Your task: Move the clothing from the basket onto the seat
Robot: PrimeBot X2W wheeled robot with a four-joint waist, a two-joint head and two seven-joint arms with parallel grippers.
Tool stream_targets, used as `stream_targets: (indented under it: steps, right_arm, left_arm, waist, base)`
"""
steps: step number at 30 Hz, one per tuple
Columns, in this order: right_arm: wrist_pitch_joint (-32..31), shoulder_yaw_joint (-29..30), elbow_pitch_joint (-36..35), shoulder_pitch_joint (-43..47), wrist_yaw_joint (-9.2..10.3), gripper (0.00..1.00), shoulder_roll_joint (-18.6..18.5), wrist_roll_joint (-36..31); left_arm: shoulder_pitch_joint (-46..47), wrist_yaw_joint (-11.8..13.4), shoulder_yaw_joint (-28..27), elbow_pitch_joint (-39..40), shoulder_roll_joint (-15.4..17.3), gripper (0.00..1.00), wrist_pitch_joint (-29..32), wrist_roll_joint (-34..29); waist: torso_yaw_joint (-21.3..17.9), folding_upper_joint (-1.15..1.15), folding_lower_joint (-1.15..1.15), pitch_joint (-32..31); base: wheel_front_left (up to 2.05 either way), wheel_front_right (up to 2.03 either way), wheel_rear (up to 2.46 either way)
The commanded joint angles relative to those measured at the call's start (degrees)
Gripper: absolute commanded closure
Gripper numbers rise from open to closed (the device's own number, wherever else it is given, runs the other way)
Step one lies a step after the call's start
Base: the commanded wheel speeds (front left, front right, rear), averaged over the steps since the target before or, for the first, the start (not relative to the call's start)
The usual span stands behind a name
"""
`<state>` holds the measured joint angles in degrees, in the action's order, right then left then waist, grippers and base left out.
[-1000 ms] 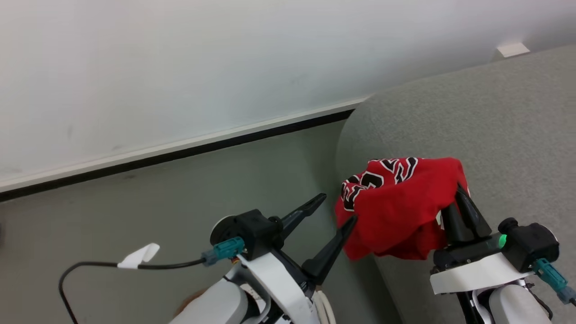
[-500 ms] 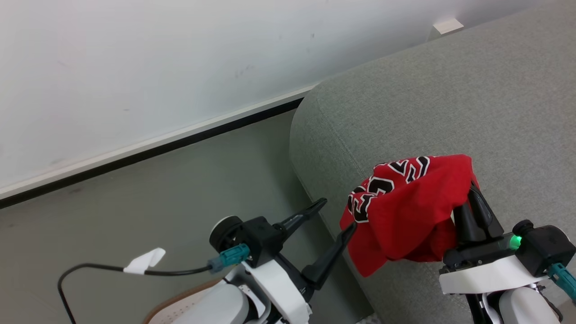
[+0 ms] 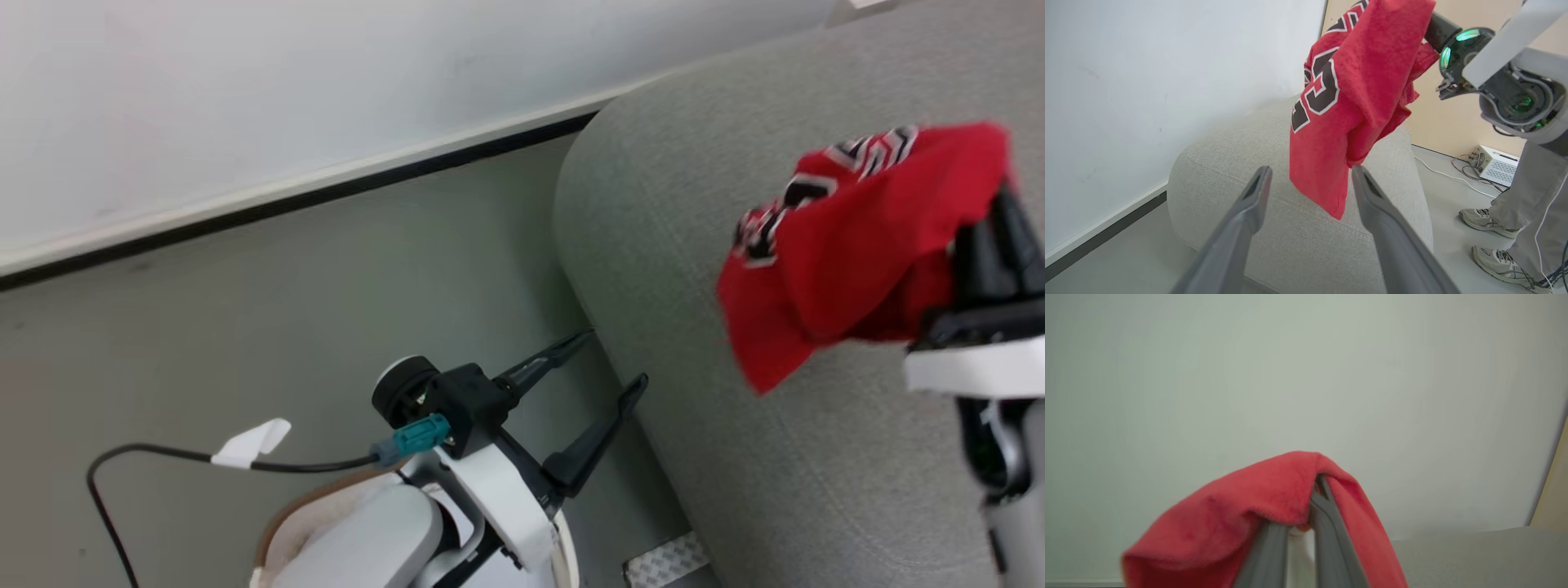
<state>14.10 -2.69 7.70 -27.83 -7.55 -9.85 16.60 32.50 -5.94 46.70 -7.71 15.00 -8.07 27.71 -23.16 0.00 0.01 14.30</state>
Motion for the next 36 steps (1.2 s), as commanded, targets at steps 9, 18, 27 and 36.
stream_targets:
  steps: [9, 18, 27, 36]
  right_arm:
    - [-5.0, 6.1, 3.0, -11.8, 0.12, 1.00, -7.8, -1.7]
    - [-10.7, 14.3, 6.7, -20.4, 0.13, 1.00, -15.9, -1.8]
    - [-13.1, 20.8, 17.6, -25.0, 0.12, 1.00, -21.0, -5.7]
    - [-19.6, 24.2, 32.4, -23.1, 0.12, 1.00, -21.7, -9.6]
  left_arm:
    - [3.3, -0.7, 0.0, 2.9, 2.2, 0.00, 0.3, -0.1]
    - [5.8, -1.0, -0.5, 4.2, 2.9, 0.00, -0.6, 0.6]
    - [7.4, -0.9, -0.7, 3.2, 2.5, 0.00, -2.2, 1.0]
    - [8.4, -1.0, -0.7, 1.7, 2.1, 0.00, -3.6, 1.0]
  waist:
    - [8.6, 0.00, -0.01, 8.8]
    - [16.1, 0.00, -0.01, 15.2]
    - [21.2, 0.00, -0.01, 19.0]
    - [23.4, 0.00, -0.01, 20.9]
  base:
    - [0.00, 0.00, 0.00]
    - [0.00, 0.00, 0.00]
    - [0.00, 0.00, 0.00]
    - [0.00, 0.00, 0.00]
